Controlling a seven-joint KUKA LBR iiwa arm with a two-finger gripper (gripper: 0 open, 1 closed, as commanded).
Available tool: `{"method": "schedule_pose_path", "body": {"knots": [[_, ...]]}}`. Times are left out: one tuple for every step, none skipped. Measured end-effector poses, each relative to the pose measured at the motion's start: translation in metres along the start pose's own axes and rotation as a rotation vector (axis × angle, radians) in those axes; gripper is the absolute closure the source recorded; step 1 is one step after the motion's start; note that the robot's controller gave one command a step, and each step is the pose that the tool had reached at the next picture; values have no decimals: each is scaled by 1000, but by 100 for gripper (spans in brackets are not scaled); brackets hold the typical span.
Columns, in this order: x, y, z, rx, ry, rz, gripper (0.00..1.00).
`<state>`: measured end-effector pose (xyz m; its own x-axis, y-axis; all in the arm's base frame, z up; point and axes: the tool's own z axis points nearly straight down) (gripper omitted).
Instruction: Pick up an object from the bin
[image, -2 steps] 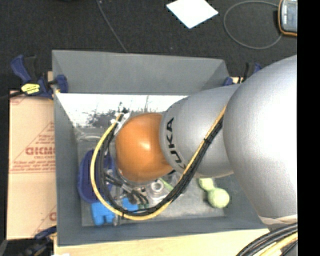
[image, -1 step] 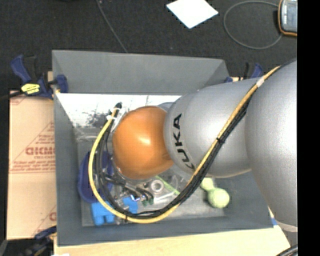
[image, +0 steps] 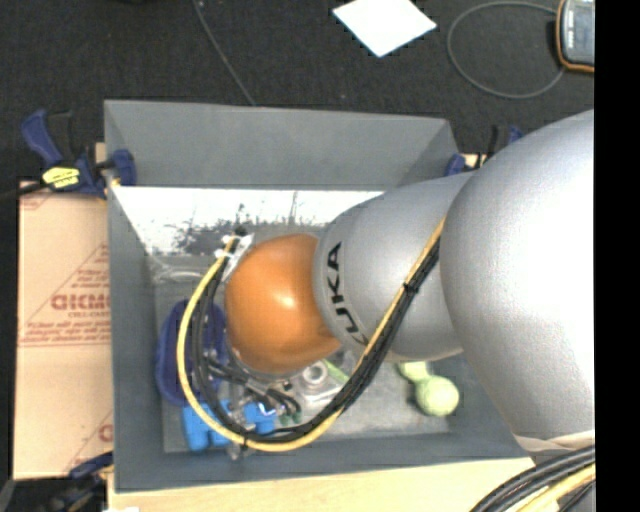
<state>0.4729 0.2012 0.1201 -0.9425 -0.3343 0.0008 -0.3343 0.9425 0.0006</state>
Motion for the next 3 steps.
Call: {"method": "schedule_pose_path", "body": {"knots": [[-8, 0, 44, 0, -36, -99, 0], [2, -12, 44, -7, -14, 224, 100], [2, -12, 44, -7, -15, 225, 100]]}}
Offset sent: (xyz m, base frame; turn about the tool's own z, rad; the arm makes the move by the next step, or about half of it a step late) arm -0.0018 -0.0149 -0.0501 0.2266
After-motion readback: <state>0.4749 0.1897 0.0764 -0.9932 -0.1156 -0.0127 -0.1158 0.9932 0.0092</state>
